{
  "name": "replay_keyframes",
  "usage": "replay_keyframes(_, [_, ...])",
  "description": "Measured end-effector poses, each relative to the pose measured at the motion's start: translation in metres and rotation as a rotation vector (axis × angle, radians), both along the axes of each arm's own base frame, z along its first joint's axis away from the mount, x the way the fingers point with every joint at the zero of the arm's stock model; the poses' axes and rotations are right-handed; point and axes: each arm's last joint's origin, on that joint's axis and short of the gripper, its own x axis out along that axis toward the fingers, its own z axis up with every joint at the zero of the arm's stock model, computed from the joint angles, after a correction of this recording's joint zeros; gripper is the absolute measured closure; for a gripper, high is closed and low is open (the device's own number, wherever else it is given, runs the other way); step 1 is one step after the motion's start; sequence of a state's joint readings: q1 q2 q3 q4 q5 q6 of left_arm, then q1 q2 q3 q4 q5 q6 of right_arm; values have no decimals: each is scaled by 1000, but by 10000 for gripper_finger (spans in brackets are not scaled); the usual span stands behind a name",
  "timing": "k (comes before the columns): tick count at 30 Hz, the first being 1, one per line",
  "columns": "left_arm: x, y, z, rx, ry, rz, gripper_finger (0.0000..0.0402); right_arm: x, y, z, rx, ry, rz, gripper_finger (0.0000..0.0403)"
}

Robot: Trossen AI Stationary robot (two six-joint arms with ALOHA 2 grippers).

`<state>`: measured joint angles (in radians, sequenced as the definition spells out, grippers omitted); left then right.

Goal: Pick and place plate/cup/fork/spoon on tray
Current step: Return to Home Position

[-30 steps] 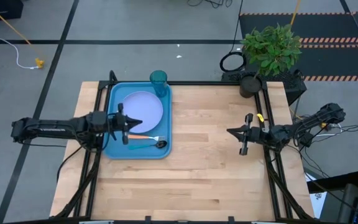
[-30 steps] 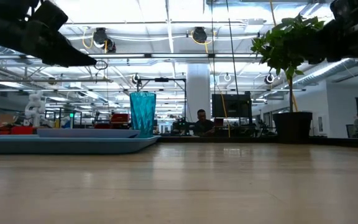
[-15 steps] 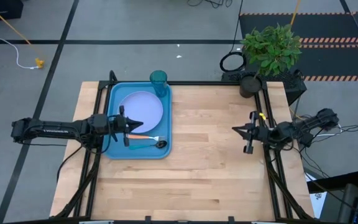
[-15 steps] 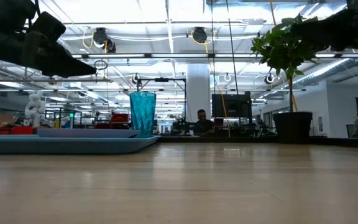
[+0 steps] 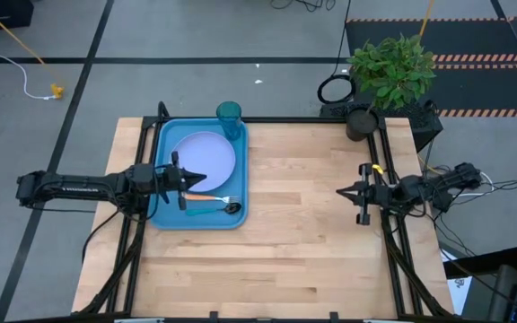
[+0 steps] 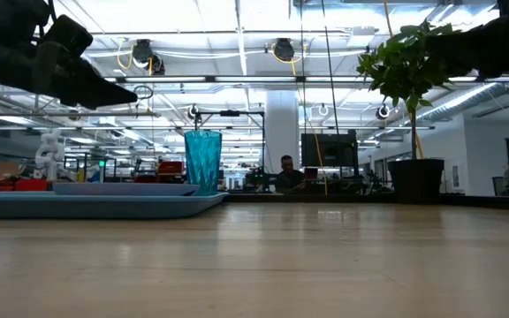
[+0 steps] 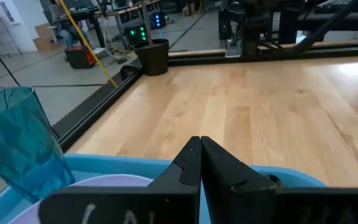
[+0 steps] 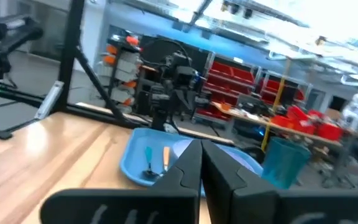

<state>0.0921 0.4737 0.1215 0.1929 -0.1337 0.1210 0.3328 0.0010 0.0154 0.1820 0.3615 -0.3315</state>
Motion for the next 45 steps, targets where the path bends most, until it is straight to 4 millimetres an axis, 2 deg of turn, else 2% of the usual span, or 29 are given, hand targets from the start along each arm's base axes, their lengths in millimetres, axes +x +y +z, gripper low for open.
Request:
replay_keyframes(5, [0,0,3,-4,-32,2,387,1,-5,3,-29,-38,19,403])
replay_keyframes(11, [0,0,7,-11,-74,0,398,3,-14,1,-10,-19,22,403])
replay_keyframes(17, [0,0,7,-13,-74,1,387,4,-15,-7,22,61,29,403])
replay_keyframes(21, [0,0,7,-10,-74,0,395,5,-15,-9,37,84,30,403])
replay_keyframes(28, [0,0,7,-9,-73,0,387,4,-17,-5,-7,49,6,403])
replay_keyframes(45, [0,-2,1,-77,-23,-4,397,5,-24,-13,1,132,-8,403])
